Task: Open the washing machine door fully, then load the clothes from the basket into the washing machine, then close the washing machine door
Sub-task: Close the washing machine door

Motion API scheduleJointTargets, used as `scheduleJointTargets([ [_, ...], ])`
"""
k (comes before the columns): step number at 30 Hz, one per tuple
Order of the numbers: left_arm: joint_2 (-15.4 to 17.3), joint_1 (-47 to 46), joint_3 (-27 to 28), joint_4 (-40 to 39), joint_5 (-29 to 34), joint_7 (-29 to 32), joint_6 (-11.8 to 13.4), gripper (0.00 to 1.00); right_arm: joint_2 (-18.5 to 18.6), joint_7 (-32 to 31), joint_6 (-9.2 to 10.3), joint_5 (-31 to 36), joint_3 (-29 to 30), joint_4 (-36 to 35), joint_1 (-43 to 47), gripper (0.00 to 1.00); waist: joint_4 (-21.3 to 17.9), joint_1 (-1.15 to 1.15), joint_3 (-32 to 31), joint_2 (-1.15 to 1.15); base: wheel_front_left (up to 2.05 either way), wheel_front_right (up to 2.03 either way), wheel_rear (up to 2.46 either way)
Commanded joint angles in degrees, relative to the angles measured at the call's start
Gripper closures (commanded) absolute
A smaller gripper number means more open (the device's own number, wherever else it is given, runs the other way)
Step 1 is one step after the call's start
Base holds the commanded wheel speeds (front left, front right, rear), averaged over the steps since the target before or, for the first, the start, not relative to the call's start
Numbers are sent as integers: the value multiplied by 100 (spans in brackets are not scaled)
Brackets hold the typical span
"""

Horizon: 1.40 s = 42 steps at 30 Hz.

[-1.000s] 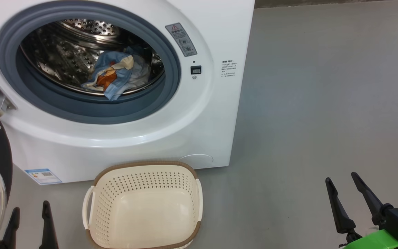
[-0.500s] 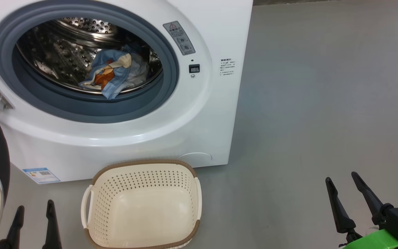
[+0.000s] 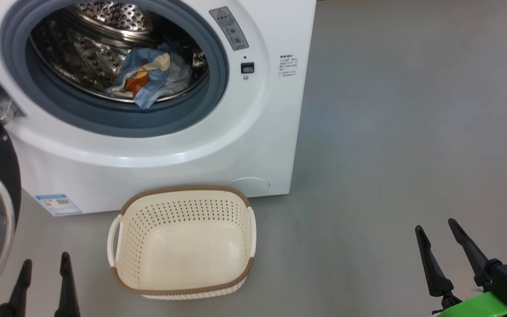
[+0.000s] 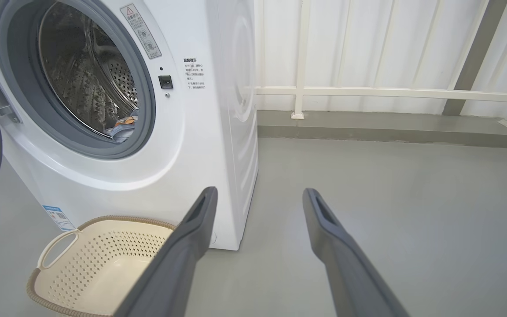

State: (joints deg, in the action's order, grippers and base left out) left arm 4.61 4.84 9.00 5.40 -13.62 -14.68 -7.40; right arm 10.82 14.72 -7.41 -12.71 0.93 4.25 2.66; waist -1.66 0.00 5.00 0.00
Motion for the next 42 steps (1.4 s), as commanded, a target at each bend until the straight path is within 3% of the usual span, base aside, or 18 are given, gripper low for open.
scheduleJointTargets([
  [1, 125, -102, 165, -179, -20, -32, -9, 0, 75, 28, -8, 42, -83, -148, -19, 0, 15, 0, -1, 0, -113, 113, 0],
  [24, 100, -168, 36, -175, -85, -32, -9, 0, 92, 28, -8, 65, -147, -189, -70, 0, 264, 0, 29, 0, -18, 18, 0],
  [31, 26, -156, 88, -144, -160, -32, -9, 0, 140, 28, -8, 61, -283, -195, -134, 0, 673, 0, 52, 0, 0, 0, 0],
  [42, -109, -137, 220, -145, -144, -32, -9, 0, 308, 28, -8, 46, -693, -124, -415, 0, 1713, 0, 94, 0, 0, 0, 0],
])
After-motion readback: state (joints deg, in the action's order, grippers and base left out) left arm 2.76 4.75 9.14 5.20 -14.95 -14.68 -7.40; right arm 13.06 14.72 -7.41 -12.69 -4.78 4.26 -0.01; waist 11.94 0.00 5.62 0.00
